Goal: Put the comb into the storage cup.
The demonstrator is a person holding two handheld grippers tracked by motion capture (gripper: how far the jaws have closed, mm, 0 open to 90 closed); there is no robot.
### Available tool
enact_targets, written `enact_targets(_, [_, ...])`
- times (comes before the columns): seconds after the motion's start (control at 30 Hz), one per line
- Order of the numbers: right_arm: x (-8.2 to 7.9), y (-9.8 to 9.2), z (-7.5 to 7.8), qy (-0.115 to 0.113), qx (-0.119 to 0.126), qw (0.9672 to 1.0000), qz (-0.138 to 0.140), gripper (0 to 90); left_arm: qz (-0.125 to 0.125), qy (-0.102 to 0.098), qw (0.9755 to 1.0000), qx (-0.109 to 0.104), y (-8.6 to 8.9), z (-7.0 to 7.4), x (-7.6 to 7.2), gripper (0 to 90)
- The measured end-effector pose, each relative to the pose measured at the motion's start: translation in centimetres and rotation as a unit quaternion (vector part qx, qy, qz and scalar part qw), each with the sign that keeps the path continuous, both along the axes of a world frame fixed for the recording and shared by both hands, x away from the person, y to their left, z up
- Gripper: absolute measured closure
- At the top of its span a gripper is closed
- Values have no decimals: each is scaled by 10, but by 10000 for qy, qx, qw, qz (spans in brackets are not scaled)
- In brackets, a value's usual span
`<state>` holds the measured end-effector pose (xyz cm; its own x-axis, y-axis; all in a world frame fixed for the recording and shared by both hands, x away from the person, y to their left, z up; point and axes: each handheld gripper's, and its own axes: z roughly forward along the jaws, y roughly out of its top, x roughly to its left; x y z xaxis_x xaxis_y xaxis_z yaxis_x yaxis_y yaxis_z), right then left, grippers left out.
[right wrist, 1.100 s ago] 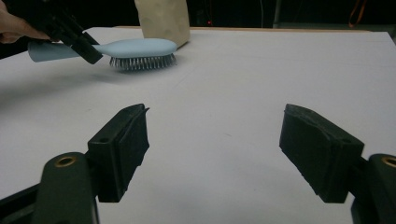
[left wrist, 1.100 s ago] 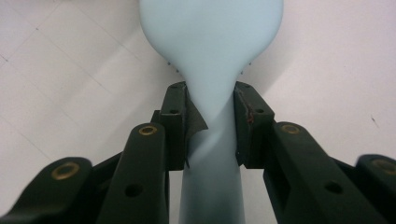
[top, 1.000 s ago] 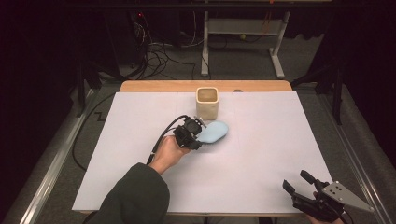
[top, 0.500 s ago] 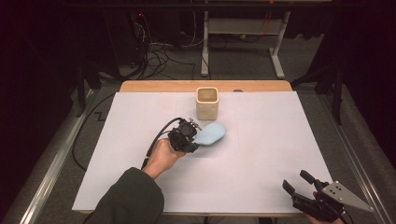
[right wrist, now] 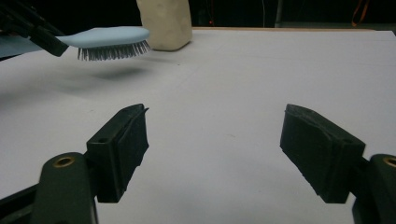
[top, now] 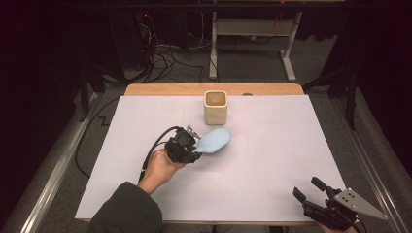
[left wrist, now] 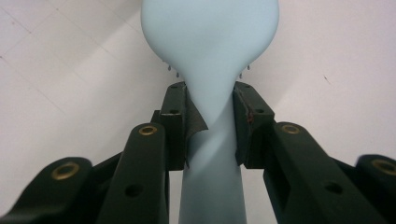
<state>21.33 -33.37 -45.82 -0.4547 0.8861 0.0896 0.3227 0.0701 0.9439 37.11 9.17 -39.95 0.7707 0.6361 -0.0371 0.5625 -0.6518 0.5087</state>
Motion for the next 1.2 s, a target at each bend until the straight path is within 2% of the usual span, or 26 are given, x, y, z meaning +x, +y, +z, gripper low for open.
enact_targets(0.4, [1, 3, 0, -6, -55, 10000, 2, 232, 110, -160, 9996, -211, 29, -1, -20, 691])
enact_targets(0.83, [2, 10, 0, 20, -11, 9999, 124, 233, 268, -327, 9983, -396, 55, -3, -45, 691])
enact_targets(1.2, [4, 22, 2, -11, -28, 9995, 301, 233, 250, -427, 9971, -571, 65, -9, -70, 690])
